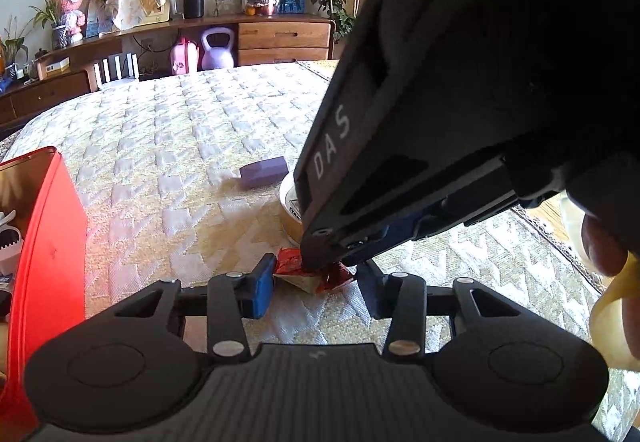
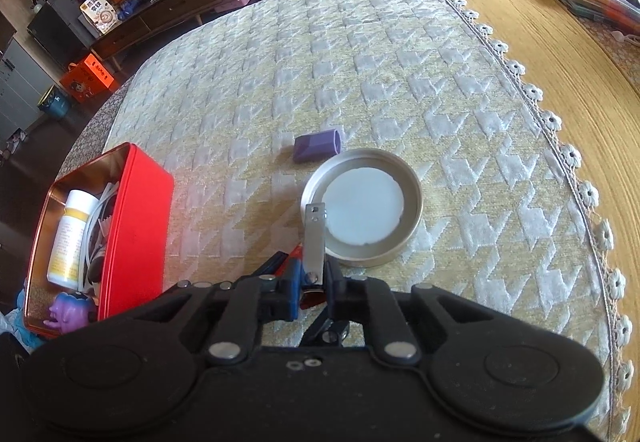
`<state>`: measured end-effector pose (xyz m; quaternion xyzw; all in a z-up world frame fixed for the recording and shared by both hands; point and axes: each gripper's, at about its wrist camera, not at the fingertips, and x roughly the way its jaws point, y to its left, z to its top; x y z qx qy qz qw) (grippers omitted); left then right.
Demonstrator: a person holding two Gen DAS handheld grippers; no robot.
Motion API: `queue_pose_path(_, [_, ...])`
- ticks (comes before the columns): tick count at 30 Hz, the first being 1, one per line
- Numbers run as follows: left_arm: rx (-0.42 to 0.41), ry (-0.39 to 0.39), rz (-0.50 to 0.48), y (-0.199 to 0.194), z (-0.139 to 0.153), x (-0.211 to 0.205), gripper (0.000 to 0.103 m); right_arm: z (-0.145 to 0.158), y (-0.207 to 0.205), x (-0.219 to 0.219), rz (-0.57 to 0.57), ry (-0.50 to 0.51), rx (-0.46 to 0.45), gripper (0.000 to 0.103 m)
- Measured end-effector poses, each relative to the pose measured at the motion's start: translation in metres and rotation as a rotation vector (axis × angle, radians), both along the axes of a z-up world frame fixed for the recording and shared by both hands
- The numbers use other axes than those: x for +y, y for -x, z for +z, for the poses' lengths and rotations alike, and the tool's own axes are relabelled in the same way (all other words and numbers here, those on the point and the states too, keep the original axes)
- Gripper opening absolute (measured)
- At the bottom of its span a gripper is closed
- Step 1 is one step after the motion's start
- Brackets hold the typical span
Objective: Organize rigid objects
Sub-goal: 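Grasp the red wrapper with the left tool while the right tool grasps the metal nail clipper, then carry the red wrapper with the left tool while the right tool carries the nail clipper to the tin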
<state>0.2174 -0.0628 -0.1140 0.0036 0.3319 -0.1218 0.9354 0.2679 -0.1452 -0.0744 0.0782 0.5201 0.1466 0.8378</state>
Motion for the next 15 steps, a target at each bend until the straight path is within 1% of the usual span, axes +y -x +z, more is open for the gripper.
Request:
queue_pose_path(6, [0.004, -0.001, 0.008, 0.007, 0.003, 0.002, 0.042, 0.006, 0.01, -0.012, -0.011, -0.016, -0.029, 0.011])
queue_pose_path(15, [0.006, 0.021, 0.049, 0.023, 0.013, 0.016, 0.042, 0.017, 0.032, -0.026, 0.003, -0.042, -0.056, 0.011])
